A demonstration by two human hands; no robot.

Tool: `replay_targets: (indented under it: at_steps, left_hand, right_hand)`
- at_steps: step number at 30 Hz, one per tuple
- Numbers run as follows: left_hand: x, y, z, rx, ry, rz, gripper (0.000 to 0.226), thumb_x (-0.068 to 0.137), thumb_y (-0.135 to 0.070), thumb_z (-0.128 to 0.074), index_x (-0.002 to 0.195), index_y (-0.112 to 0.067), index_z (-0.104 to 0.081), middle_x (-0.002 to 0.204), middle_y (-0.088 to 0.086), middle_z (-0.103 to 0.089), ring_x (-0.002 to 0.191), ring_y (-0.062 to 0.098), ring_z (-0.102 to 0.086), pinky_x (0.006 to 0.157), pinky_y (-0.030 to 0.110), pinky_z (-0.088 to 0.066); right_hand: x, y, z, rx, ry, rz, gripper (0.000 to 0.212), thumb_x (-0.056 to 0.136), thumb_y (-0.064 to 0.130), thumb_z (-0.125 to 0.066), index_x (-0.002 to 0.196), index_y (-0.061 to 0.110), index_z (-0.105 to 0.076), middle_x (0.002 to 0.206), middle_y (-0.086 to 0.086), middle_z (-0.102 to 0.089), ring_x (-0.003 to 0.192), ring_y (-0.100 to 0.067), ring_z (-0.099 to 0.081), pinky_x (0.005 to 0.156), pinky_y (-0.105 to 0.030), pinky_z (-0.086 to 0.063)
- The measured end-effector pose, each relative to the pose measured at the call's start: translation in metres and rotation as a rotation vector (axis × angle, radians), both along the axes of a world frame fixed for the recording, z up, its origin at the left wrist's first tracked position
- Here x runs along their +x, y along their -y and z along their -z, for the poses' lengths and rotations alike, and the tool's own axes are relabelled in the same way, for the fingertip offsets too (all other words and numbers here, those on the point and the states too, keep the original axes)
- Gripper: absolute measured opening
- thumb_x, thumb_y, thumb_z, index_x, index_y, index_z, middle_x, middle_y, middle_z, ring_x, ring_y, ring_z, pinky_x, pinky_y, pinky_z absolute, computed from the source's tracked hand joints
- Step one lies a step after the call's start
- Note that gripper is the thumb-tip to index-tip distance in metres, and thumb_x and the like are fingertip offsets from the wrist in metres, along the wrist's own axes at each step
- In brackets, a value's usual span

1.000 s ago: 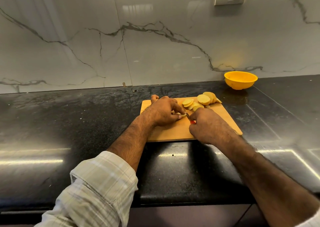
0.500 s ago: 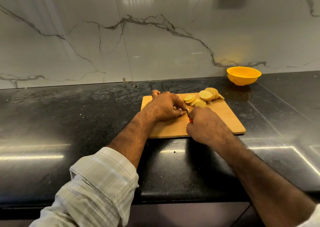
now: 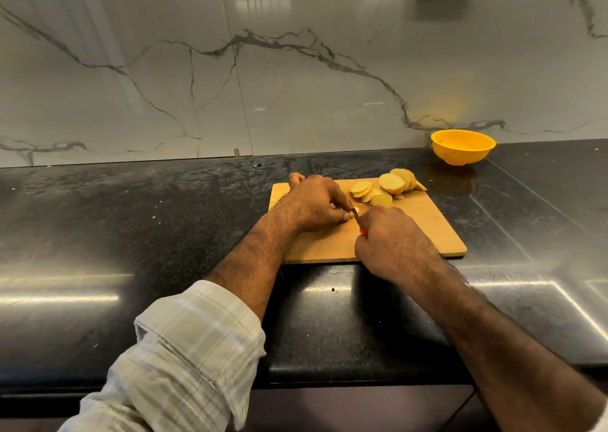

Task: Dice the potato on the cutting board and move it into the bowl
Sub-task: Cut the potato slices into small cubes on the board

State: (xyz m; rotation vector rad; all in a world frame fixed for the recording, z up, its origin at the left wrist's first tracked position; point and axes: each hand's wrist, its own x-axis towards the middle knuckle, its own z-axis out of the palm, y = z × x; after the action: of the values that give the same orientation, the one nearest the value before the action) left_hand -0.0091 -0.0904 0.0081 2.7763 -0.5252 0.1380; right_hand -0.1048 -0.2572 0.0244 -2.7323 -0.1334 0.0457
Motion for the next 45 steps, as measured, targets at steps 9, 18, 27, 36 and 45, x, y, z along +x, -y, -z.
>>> replay_targets:
  at_steps: [9,18,27,36,45]
  left_hand:
    - [0.001,-0.005,0.000,-0.011,-0.033,-0.020,0.009,0.092,-0.044,-0.078,0.101,-0.042,-0.080,0.105,-0.032,-0.069,0.125,0.004,-0.052,0.108,0.049,-0.022]
    - [0.002,-0.004,-0.001,0.000,-0.033,-0.047,0.006,0.090,-0.044,-0.079,0.096,-0.044,-0.079,0.118,-0.026,-0.068,0.133,0.009,-0.046,0.113,0.052,-0.020]
    - [0.002,-0.006,-0.001,0.010,-0.022,-0.052,0.010,0.090,-0.045,-0.079,0.099,-0.041,-0.080,0.108,-0.026,-0.073,0.124,0.006,-0.052,0.108,0.047,-0.023]
    - [0.004,-0.005,-0.001,0.018,-0.038,-0.057,0.004,0.089,-0.044,-0.081,0.093,-0.043,-0.080,0.106,-0.026,-0.073,0.119,0.006,-0.053,0.108,0.050,-0.025]
    - [0.002,-0.012,-0.005,0.035,-0.035,-0.068,0.008,0.089,-0.039,-0.082,0.097,-0.039,-0.080,0.109,-0.022,-0.073,0.120,0.008,-0.055,0.108,0.051,-0.026]
  right_hand:
    - [0.008,-0.002,-0.003,-0.018,-0.023,-0.019,0.035,0.094,0.022,-0.068,0.129,0.018,-0.065,0.121,-0.005,-0.064,0.097,-0.019,-0.058,0.076,-0.031,-0.052]
    - [0.000,-0.010,-0.001,-0.038,0.006,-0.010,0.038,0.095,0.026,-0.068,0.132,0.020,-0.062,0.113,0.000,-0.060,0.097,-0.016,-0.057,0.079,-0.031,-0.054]
    - [0.006,-0.014,-0.002,-0.032,-0.005,-0.015,0.037,0.096,0.023,-0.068,0.132,0.017,-0.062,0.106,0.001,-0.058,0.094,-0.015,-0.057,0.076,-0.029,-0.053]
    - [0.000,-0.014,-0.002,-0.010,-0.011,-0.005,0.044,0.096,0.024,-0.069,0.139,0.019,-0.060,0.125,-0.002,-0.063,0.099,-0.016,-0.055,0.087,-0.032,-0.055]
    - [0.004,-0.013,-0.002,-0.075,0.019,-0.035,0.034,0.095,0.026,-0.066,0.128,0.019,-0.063,0.112,0.000,-0.061,0.092,-0.016,-0.054,0.075,-0.030,-0.051]
